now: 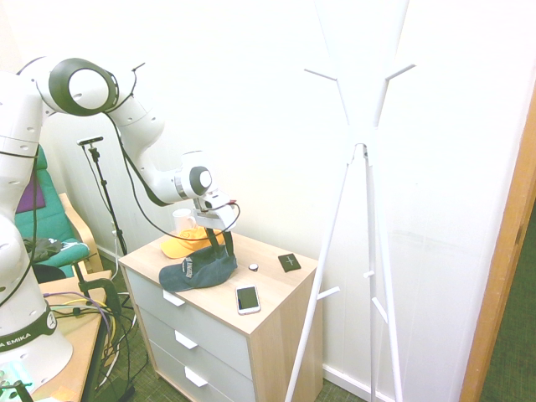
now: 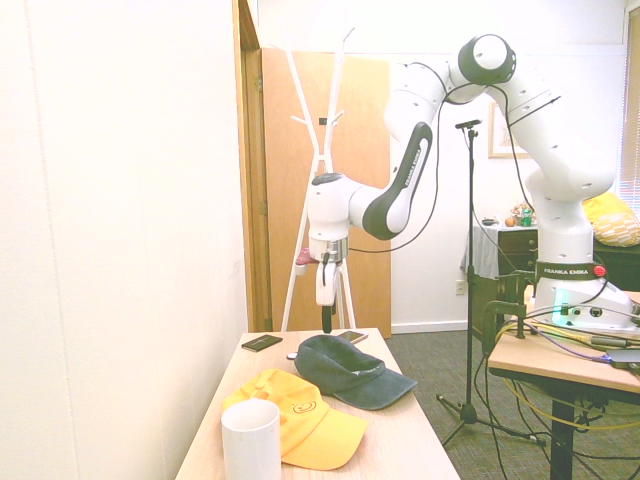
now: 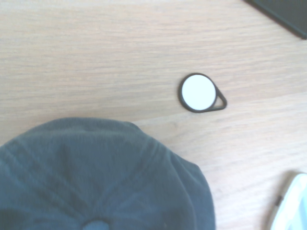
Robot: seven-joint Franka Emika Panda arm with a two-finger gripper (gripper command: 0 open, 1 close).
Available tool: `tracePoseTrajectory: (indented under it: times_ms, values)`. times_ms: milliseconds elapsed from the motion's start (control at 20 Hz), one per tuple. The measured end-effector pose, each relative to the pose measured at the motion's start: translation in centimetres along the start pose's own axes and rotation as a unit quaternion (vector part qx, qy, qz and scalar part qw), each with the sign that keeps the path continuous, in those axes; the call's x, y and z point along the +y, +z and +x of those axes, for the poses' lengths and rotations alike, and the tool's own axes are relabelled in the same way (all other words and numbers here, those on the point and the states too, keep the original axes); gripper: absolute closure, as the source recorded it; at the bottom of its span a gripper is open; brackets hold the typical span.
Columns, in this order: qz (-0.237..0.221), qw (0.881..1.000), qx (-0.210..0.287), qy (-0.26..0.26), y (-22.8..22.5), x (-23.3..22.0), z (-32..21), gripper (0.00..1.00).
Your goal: Hang the cap
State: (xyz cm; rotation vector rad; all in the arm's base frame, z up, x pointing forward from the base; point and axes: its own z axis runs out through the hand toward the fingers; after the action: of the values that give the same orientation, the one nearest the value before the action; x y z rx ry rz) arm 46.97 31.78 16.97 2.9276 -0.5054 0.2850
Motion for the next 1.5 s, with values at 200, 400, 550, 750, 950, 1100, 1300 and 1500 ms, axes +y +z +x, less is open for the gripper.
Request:
tracePoseTrajectory:
  times_ms: [200, 400, 550, 750, 950, 1100, 1300, 1500]
  values:
    - [-0.001, 1.000, -0.008, -0.014, 0.9, -1.0, 0.5, 1.00]
    - [-0.009, 1.000, -0.013, -0.019, 1.4, -1.1, -0.1, 1.00]
    - [-0.013, 1.000, -0.014, -0.023, 1.7, -1.1, -0.6, 1.00]
    - [-0.015, 1.000, -0.013, -0.024, 1.8, -1.0, -0.7, 1.00]
    - [-0.017, 0.999, -0.014, -0.023, 2.2, -0.6, -0.7, 1.00]
    - [-0.018, 0.999, -0.016, -0.024, 2.5, -0.3, -1.0, 1.00]
    - [-0.016, 0.999, -0.018, -0.025, 2.7, 0.0, -1.4, 1.00]
    - [-0.016, 0.999, -0.019, -0.025, 3.0, 0.5, -1.7, 1.00]
